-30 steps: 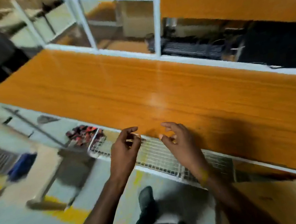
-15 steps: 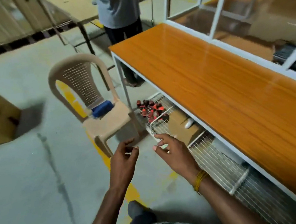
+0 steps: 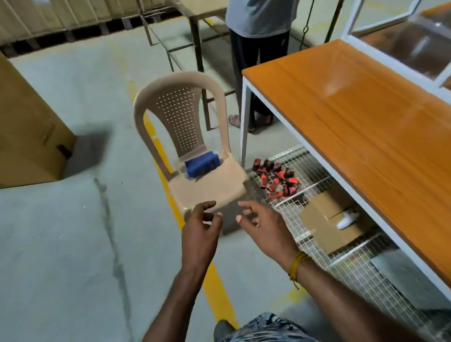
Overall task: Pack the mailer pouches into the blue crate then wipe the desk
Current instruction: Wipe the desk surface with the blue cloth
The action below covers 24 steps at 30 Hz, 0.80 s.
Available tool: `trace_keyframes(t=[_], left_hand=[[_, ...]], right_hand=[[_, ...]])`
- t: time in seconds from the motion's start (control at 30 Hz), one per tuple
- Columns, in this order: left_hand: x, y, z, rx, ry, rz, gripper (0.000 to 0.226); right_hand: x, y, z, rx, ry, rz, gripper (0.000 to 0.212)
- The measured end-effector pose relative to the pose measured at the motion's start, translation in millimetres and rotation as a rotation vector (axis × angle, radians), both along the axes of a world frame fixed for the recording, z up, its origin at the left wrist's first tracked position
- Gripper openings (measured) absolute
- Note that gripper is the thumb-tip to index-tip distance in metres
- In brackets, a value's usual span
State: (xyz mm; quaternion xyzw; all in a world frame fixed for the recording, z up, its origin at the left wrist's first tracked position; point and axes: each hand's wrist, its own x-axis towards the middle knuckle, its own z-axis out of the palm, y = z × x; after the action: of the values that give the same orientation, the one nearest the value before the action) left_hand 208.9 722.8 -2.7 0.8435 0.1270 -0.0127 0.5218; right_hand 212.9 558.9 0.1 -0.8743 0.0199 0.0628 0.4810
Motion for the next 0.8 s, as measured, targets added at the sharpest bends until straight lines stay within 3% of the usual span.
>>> trace_keyframes(t=[0.47,0.8], left_hand=[[210,13,-73,0.141,0.136,0.093,0.030],[417,21,-210,0.255,0.306,0.131,0.036]], right_hand=[[221,29,-71,-0.005,0.063,-0.010,0.022],[440,63,-212,-0.082,0.219,0.075,0.020]])
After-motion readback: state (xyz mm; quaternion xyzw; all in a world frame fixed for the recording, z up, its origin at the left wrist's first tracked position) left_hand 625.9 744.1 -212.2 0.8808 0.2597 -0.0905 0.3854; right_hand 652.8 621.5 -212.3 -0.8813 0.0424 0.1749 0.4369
